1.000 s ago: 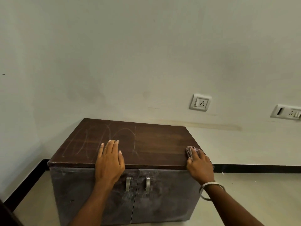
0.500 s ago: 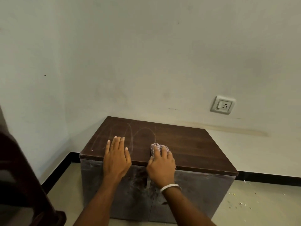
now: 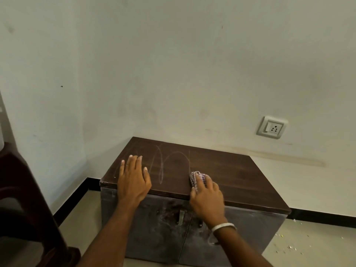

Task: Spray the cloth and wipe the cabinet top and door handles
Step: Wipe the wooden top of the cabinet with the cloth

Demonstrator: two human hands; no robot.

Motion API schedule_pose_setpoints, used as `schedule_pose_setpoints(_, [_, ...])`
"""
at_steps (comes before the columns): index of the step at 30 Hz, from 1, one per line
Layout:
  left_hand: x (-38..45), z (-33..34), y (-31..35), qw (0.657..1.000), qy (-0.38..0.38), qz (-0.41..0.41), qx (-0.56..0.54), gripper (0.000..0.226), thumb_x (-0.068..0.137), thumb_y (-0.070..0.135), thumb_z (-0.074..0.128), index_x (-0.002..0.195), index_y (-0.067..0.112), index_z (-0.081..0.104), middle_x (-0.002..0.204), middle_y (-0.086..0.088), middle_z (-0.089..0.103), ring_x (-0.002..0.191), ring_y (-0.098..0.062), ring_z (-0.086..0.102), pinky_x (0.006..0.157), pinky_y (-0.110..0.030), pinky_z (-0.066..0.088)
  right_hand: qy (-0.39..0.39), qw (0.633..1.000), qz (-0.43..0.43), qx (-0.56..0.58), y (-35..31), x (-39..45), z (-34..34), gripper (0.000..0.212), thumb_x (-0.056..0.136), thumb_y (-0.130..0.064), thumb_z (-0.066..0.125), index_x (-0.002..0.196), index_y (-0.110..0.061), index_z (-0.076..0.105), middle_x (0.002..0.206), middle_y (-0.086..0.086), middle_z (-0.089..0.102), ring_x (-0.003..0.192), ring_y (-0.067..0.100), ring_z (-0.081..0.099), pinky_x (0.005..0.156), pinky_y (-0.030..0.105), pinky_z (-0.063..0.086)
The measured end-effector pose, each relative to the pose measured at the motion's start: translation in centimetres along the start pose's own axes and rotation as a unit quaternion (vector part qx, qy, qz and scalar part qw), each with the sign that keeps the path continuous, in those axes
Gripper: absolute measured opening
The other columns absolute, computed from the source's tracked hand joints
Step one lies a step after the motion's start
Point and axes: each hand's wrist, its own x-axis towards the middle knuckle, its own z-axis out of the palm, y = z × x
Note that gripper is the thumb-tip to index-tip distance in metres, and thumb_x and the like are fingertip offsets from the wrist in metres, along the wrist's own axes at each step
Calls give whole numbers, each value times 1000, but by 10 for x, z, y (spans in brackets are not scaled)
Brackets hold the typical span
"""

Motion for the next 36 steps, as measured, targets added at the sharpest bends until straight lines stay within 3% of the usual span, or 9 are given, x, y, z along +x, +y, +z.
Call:
schedule_pose_setpoints(6, [-1, 3, 0, 1000, 3, 14, 15, 59, 90, 36, 29, 137, 7, 49, 142, -12, 51, 139, -25, 38, 120, -44, 21, -7, 999, 43, 5, -5, 9, -1, 55, 96, -37, 34, 149, -29, 21, 157, 6, 20, 142, 31, 20, 116, 44, 20])
schedule_pose_setpoints(13, [-2, 4, 1, 1000, 14, 3, 20, 66, 88, 41, 22, 136, 8, 50, 141, -11, 52, 138, -25, 40, 120, -44, 21, -34, 996, -78, 35, -83, 19, 25, 54, 96, -35, 36, 148, -30, 22, 157, 5, 21, 142, 29, 20, 117, 44, 19])
schedule_pose_setpoints(17, [-2, 5, -1, 1000, 21, 2, 14, 64, 88, 41, 23, 136, 9, 51, 140, -10, 54, 138, -24, 41, 119, -44, 23, -32, 994, -104, 24, -72, 23, 24, 55, 95, -37, 36, 148, -30, 23, 157, 4, 23, 142, 26, 23, 116, 41, 22])
schedule_pose_setpoints(24, [-2, 5, 0, 1000, 25, 4, 12, 63, 89, 43, 23, 134, 10, 52, 139, -9, 55, 137, -23, 42, 119, -45, 23, -23, 1000, 2, -12, 3, 41, -1, 56, 94, -38, 35, 148, -30, 23, 155, 7, 25, 139, 31, 28, 113, 44, 27])
schedule_pose_setpoints(29, [-2, 7, 0, 999, 33, 7, 16, 61, 90, 42, 24, 131, 10, 55, 136, -9, 58, 135, -24, 45, 118, -45, 25, -16, 999, 26, -18, -5, 48, 3, 54, 95, -35, 34, 148, -30, 23, 156, 8, 23, 139, 32, 25, 115, 45, 24])
schedule_pose_setpoints(36, [-2, 8, 0, 999, 38, 6, 20, 58, 90, 40, 26, 130, 12, 56, 134, -7, 59, 134, -22, 46, 118, -44, 25, -39, 996, -80, 11, -66, 56, 26, 55, 95, -36, 36, 148, -29, 23, 157, 6, 23, 142, 30, 22, 117, 44, 19])
